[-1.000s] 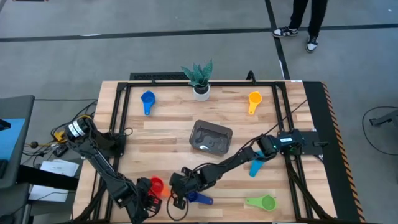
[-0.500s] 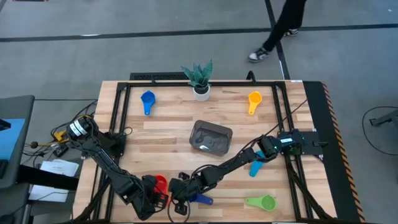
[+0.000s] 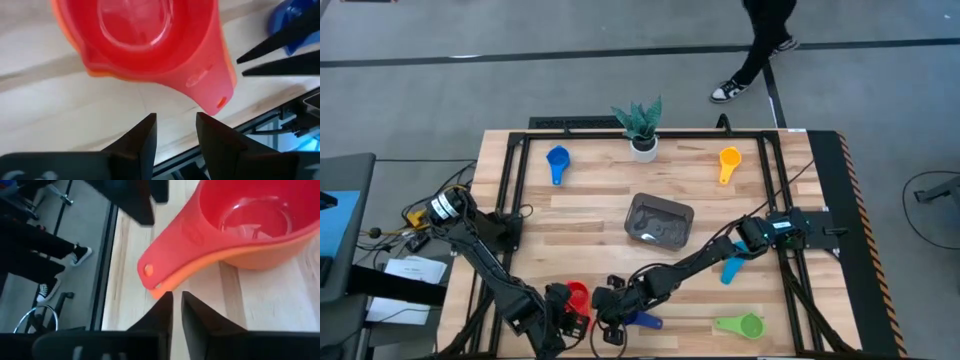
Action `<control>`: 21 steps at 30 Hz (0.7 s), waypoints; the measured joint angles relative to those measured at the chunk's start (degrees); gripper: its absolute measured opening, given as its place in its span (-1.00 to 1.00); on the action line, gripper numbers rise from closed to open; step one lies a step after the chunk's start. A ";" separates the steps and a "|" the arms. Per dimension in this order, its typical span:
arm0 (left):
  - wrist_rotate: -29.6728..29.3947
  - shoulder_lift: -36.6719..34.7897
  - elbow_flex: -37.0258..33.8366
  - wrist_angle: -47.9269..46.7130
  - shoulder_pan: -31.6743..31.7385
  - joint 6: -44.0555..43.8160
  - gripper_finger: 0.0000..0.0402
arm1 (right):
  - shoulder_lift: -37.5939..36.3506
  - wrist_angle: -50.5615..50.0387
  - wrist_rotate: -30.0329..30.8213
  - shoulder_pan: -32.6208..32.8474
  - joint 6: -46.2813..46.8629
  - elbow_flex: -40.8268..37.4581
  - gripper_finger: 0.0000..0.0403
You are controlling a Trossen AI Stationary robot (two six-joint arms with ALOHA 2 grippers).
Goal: Nest measuring cups in basket
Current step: Stack the blue measuring cup on top of the orange measuring cup
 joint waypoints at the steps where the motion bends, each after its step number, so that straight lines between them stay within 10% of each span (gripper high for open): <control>1: -0.01 0.00 0.52 -0.88 -0.03 0.02 -0.38 | -0.18 -0.18 0.00 0.00 -0.01 -0.06 -0.63; 14: -5.87 0.00 11.07 -16.63 0.03 4.10 -0.38 | -8.83 -12.60 3.50 -0.84 -4.14 -0.06 -0.66; 21: -18.20 -0.01 17.77 -22.50 0.99 10.31 -0.38 | -19.75 -17.90 8.89 -0.18 -8.07 -3.08 -0.66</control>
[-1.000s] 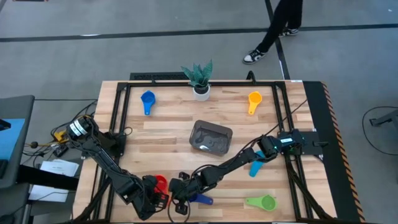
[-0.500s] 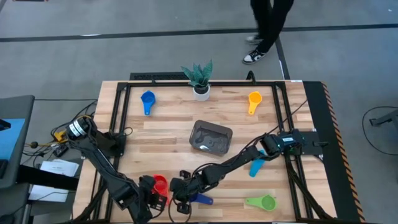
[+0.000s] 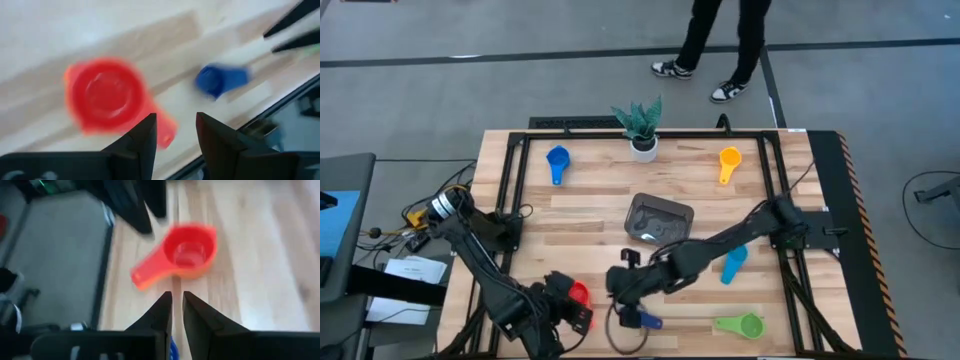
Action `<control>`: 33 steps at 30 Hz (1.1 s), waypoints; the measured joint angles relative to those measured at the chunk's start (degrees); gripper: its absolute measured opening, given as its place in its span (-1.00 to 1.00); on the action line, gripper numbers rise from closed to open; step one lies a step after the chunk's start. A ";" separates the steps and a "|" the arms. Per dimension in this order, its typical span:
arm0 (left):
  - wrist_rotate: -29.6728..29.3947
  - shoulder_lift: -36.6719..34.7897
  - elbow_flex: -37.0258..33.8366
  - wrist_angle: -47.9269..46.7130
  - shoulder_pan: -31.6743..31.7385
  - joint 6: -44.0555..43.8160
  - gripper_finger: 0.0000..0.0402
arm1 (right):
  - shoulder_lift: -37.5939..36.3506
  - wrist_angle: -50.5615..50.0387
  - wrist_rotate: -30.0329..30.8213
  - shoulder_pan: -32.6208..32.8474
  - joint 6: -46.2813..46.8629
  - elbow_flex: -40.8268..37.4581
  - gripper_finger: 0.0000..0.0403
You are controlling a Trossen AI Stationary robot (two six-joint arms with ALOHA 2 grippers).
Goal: Nest measuring cups in basket
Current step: Stack the blue measuring cup on top of the orange measuring cup
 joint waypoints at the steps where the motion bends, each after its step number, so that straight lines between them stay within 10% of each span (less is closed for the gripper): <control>1: -2.91 -0.01 0.52 -0.06 0.16 1.18 -0.38 | -2.35 -0.11 1.10 0.17 -0.03 -1.61 -0.66; 12: -19.01 -0.01 0.80 5.96 5.98 18.41 -0.38 | -33.00 19.52 13.74 4.05 9.20 -34.71 -0.67; 21: -8.22 -0.01 0.75 24.24 19.18 50.87 -0.38 | -50.48 34.64 21.61 9.38 12.11 -53.50 -0.67; 33: -6.23 -0.36 0.73 30.89 28.66 62.85 -0.38 | -63.13 20.83 39.02 21.89 12.26 -56.26 -0.67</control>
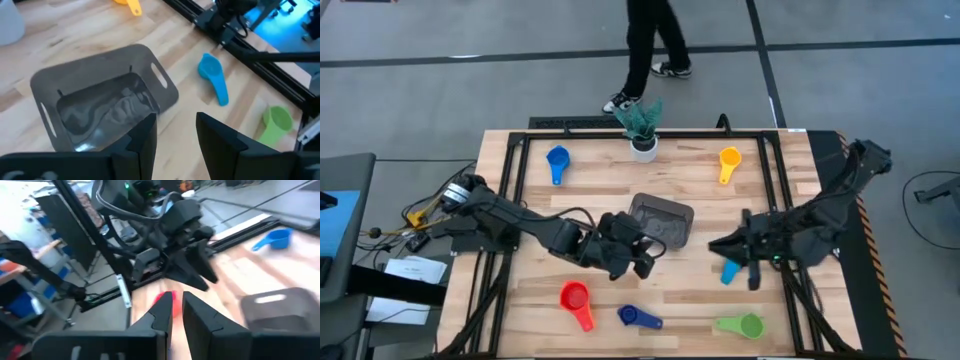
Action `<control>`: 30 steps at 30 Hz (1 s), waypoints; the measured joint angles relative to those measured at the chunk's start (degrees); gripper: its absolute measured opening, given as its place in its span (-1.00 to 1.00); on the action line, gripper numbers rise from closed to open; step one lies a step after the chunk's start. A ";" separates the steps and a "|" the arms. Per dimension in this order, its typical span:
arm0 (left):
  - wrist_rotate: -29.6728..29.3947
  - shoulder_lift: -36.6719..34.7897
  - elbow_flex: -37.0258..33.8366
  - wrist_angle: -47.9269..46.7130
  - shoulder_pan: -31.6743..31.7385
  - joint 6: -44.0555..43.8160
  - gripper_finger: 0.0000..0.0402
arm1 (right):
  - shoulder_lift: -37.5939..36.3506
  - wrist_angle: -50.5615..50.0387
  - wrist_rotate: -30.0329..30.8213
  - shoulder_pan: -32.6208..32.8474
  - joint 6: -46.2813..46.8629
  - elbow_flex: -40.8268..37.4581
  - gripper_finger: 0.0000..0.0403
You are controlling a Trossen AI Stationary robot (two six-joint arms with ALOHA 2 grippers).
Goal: Nest measuring cups in basket
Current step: Stack the blue measuring cup on top of the orange measuring cup
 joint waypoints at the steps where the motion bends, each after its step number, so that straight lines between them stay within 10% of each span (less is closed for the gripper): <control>1: -0.36 0.00 0.00 0.12 0.30 -0.01 -0.38 | -1.25 -2.52 2.20 1.26 0.53 -0.02 -0.67; 12: -8.93 -0.02 0.00 4.17 -0.65 0.19 -0.38 | -11.07 -22.79 12.09 8.53 8.85 -0.04 -0.67; 30: -2.24 -2.09 -0.04 1.00 9.55 13.48 -0.38 | -1.18 -7.91 3.05 -0.34 4.38 -0.04 -0.67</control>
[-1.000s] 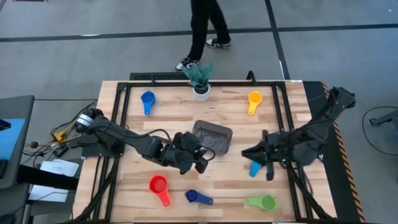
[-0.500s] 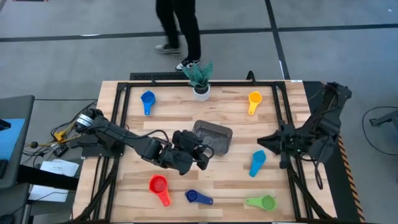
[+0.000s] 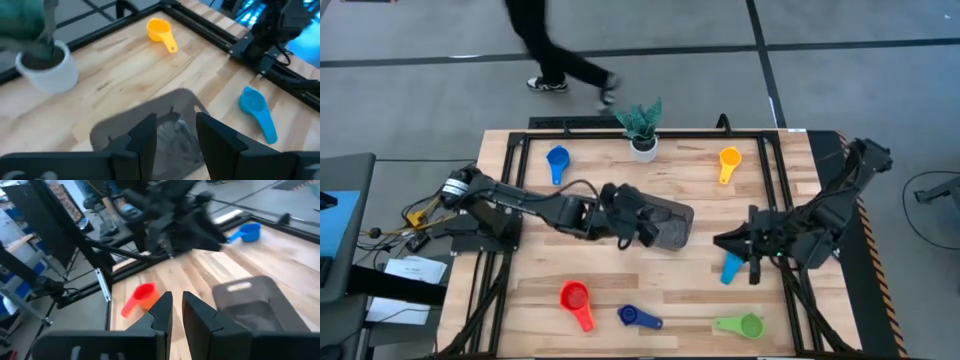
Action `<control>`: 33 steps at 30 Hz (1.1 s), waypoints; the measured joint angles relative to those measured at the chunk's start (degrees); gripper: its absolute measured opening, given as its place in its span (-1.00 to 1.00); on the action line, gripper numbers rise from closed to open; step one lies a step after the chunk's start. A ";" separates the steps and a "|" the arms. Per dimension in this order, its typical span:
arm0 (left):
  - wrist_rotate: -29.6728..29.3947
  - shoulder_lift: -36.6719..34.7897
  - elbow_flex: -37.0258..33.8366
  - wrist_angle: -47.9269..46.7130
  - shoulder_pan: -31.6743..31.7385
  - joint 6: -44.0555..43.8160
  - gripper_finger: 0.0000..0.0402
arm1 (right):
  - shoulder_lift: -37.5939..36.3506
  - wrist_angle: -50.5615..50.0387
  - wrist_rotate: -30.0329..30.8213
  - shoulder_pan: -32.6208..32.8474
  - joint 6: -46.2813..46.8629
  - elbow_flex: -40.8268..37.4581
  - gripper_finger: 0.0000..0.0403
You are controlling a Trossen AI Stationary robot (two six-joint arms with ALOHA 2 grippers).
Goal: Nest measuring cups in basket
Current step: Stack the blue measuring cup on top of the orange measuring cup
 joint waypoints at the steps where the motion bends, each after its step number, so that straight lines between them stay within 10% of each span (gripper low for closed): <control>1: 1.12 -0.37 0.00 -0.56 0.93 1.66 -0.38 | 0.57 1.08 -0.66 -0.84 -0.79 0.00 -0.67; 25: 40.63 -29.91 -31.12 18.13 34.67 23.97 -0.52 | 4.20 7.97 -7.03 -25.20 -1.94 -0.02 -0.67; 33: 44.37 -34.99 -41.47 22.26 38.89 21.86 -0.44 | 4.62 5.48 -7.45 -26.54 0.18 0.07 -0.67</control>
